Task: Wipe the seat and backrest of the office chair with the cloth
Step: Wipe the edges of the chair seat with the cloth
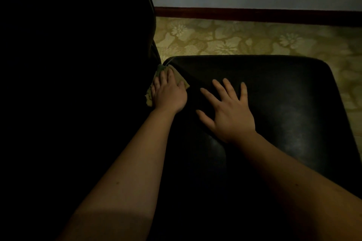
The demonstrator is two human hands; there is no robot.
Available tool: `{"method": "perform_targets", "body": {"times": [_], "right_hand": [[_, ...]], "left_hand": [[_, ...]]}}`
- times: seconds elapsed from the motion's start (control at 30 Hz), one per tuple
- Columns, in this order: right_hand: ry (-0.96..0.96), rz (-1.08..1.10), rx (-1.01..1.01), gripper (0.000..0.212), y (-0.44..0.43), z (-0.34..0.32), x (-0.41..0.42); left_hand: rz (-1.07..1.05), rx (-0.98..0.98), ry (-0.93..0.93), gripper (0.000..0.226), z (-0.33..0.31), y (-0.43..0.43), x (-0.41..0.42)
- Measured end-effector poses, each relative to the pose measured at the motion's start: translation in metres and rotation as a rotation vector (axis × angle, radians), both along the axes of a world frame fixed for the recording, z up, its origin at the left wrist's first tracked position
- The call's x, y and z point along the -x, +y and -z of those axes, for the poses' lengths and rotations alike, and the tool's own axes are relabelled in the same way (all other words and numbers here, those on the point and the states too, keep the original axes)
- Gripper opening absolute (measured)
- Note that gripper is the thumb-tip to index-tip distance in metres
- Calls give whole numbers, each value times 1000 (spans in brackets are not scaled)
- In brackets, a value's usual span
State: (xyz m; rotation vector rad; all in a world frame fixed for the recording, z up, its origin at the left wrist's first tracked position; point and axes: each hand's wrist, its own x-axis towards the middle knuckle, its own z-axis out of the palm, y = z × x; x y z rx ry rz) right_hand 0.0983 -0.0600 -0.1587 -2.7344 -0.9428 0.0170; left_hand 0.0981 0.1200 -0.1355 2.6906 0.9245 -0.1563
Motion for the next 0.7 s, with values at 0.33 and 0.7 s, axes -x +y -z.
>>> {"method": "perform_targets", "body": {"times": [0.33, 0.7], "right_hand": [[6, -2, -12, 73, -1, -2, 2], [-2, -2, 2, 72, -1, -2, 2]], "left_hand": [[-2, -25, -57, 64, 3, -24, 71], [-33, 20, -15, 63, 3, -6, 35]]}}
